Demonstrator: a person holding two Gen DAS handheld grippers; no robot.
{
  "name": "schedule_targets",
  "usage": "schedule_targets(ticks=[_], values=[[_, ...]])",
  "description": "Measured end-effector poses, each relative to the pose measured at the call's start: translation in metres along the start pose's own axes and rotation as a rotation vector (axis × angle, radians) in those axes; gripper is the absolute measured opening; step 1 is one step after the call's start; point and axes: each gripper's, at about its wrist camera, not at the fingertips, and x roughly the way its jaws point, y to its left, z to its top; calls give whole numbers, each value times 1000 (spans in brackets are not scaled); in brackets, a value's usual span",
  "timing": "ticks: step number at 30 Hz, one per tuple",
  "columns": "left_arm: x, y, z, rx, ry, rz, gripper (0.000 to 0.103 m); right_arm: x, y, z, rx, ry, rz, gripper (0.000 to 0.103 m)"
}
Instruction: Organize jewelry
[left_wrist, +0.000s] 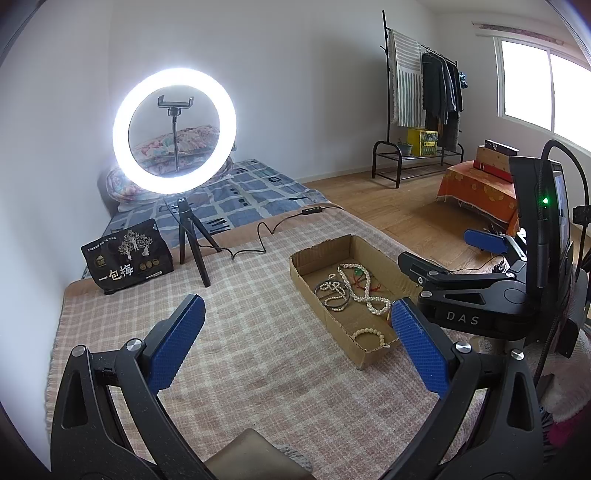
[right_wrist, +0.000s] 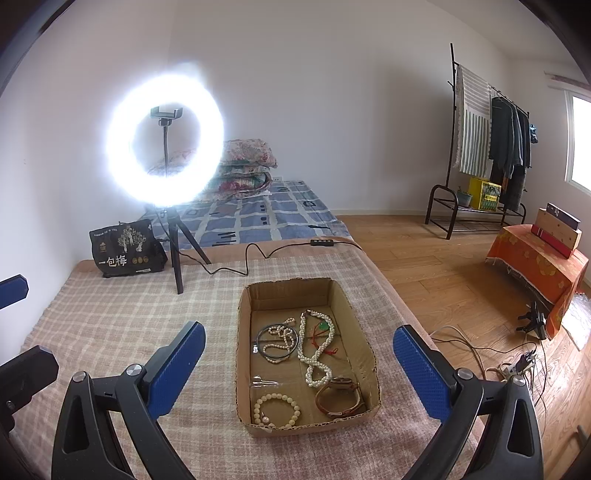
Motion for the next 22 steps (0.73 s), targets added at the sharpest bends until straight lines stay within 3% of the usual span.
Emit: schedule_targets(ticks=[22], values=[[1, -2, -3, 2, -12, 1, 103, 2, 4, -3, -6, 7, 8, 103]])
